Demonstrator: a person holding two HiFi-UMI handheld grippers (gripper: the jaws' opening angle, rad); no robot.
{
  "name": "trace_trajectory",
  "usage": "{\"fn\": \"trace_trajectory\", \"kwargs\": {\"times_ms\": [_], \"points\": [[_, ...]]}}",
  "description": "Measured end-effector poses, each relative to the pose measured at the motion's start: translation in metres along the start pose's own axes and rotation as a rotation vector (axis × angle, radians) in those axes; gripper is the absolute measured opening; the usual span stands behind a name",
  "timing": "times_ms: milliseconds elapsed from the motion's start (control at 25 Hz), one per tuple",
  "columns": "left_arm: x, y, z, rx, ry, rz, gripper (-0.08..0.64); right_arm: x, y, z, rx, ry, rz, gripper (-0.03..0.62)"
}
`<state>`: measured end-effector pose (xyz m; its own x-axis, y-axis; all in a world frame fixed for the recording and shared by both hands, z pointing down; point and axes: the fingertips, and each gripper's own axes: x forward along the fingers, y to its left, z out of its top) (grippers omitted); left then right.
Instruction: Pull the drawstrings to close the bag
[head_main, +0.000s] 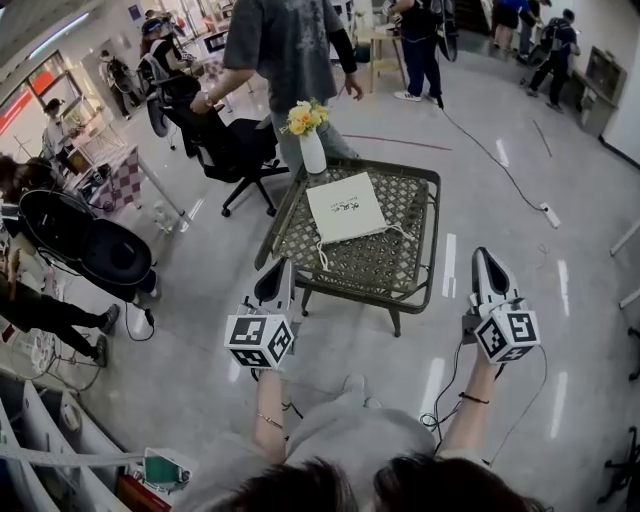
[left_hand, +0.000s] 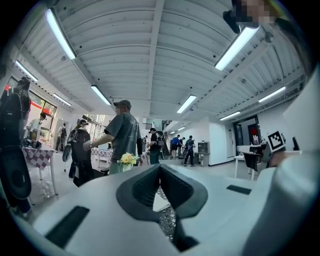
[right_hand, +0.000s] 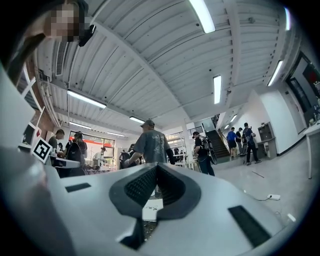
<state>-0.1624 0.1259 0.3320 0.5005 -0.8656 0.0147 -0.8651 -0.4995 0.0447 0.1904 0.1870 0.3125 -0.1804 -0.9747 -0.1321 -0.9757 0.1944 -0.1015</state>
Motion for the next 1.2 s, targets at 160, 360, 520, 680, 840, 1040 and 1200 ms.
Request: {"fn": "trace_trajectory", "kwargs": {"times_ms": [160,360,520,680,840,1040,1200], "points": [[0.012,0.017,-0.005,-0.005,0.005,0.013,0.025,0.02,-0.001,-0.008,0.012,-0.001,0.007,0.021],[0.041,0.042,-0.012,-0.019,0.011,0.019,0.025,0.054,-0.004,-0.019,-0.004,0.021,0.005,0.021],[0.073,0.059,-0.015,-0.034,0.014,0.01,0.025,0.087,-0.007,-0.022,-0.024,0.037,0.007,0.021],[0.103,0.07,-0.019,-0.044,0.027,-0.008,0.025,0.112,-0.011,-0.029,-0.028,0.054,0.002,0.021],[0.129,0.079,-0.028,-0.041,0.048,-0.029,0.025,0.133,-0.016,-0.04,-0.029,0.07,-0.007,0.021],[0.15,0.088,-0.038,-0.04,0.06,-0.049,0.025,0.149,-0.021,-0.054,-0.027,0.083,-0.019,0.021],[0.161,0.088,-0.043,-0.039,0.078,-0.063,0.025,0.157,-0.025,-0.059,-0.021,0.096,-0.029,0.021]]}}
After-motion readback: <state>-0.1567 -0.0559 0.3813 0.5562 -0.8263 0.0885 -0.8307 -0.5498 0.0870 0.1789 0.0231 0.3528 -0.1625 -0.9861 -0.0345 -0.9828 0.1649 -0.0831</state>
